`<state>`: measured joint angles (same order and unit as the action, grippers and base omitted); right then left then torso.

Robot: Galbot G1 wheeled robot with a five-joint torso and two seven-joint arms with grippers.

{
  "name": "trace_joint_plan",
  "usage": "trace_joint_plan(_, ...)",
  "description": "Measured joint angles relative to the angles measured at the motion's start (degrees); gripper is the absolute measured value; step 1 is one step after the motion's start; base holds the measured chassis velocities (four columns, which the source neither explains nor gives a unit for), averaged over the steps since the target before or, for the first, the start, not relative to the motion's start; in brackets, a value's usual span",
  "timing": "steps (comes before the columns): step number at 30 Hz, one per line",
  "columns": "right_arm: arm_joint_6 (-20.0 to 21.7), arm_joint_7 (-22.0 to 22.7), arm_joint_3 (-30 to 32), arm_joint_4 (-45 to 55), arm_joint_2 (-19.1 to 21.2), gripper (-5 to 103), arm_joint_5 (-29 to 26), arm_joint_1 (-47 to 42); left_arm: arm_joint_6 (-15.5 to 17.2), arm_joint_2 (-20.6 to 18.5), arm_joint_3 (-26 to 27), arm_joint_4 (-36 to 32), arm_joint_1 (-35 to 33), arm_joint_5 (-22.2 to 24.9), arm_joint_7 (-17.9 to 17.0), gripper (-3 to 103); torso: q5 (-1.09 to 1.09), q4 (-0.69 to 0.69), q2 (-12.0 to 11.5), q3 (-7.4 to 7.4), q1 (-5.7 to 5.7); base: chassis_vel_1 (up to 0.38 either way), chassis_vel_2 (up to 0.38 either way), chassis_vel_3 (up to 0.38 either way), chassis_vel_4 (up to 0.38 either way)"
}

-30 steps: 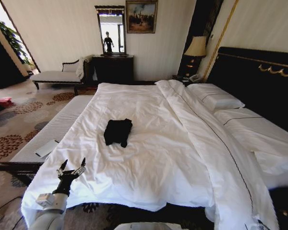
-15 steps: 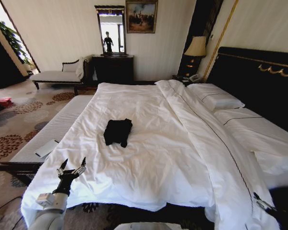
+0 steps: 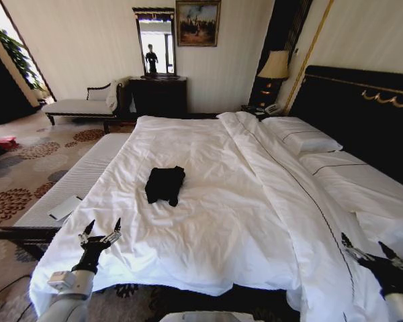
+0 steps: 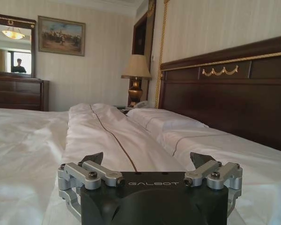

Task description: Fold the clothes on the bed.

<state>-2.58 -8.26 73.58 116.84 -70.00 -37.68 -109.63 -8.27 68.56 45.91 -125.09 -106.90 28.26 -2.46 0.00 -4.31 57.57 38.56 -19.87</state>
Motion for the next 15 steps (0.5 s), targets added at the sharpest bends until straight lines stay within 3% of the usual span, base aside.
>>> trace_joint_plan(7,-0.38,-0.12,-2.86,2.11,0.96,100,1.36,1.49,-0.73,-0.44,0.57,-0.23,-0.22,-0.02,1.48,100,0.0,0.0,0.0,0.0,0.0,0.0,0.0,0.0,0.0)
trace_joint_plan(11,-1.22,-0.74,-10.7,4.84,0.85,100,4.69,3.94,-1.99,-1.01,0.73,-2.33,-1.84,0.22,3.59,100,0.01,0.0,0.0,0.0,0.0,0.0,0.0,0.0,0.0)
trace_joint_plan(15,-1.22,-0.61,-12.96,5.29,0.96,100,5.55,4.71,-2.25,-0.86,0.57,-2.67,-2.31,0.23,3.84,100,0.0,0.0,0.0,0.0,0.0,0.0,0.0,0.0,0.0)
